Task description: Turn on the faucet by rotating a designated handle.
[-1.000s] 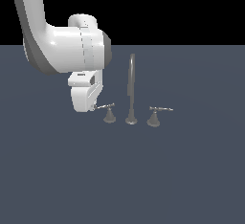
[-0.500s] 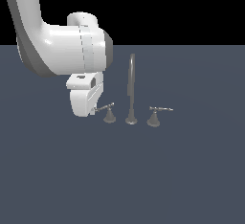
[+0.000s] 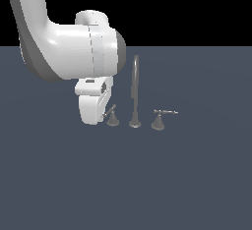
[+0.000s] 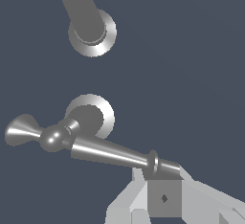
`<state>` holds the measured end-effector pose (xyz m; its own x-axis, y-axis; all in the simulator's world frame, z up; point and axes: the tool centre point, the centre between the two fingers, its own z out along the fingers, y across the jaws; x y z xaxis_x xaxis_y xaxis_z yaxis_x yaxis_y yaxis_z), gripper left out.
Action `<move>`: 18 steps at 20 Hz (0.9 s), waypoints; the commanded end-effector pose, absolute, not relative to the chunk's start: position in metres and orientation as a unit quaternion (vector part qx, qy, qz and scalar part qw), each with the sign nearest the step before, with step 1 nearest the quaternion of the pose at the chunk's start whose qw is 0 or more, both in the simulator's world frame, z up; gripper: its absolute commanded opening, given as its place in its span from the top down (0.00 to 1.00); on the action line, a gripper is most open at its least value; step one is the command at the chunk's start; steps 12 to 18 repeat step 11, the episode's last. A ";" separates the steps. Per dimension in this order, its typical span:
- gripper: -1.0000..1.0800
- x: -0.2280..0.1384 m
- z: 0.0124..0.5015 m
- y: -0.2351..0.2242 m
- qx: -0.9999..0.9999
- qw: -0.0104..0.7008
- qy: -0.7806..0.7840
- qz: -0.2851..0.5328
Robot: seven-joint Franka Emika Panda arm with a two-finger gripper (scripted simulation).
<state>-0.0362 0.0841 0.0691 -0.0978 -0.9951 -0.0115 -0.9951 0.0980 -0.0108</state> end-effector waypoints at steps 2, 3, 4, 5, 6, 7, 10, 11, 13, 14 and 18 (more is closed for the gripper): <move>1.00 -0.037 0.067 0.076 -0.670 0.005 0.743 0.001; 1.00 -0.036 0.067 0.069 -0.668 0.005 0.744 0.001; 1.00 -0.035 0.066 0.062 -0.667 0.004 0.745 0.001; 1.00 -0.034 0.066 0.054 -0.666 0.003 0.746 0.001; 1.00 -0.034 0.066 0.047 -0.665 0.003 0.747 0.001; 1.00 -0.033 0.066 0.040 -0.663 0.002 0.748 0.001; 1.00 -0.030 0.065 0.018 -0.659 0.000 0.752 0.000; 1.00 -0.030 0.065 0.018 -0.659 0.000 0.752 0.000; 1.00 -0.030 0.065 0.018 -0.659 0.000 0.752 0.000; 1.00 -0.030 0.065 0.018 -0.659 0.000 0.752 0.000; 1.00 -0.030 0.065 0.018 -0.659 0.000 0.752 0.000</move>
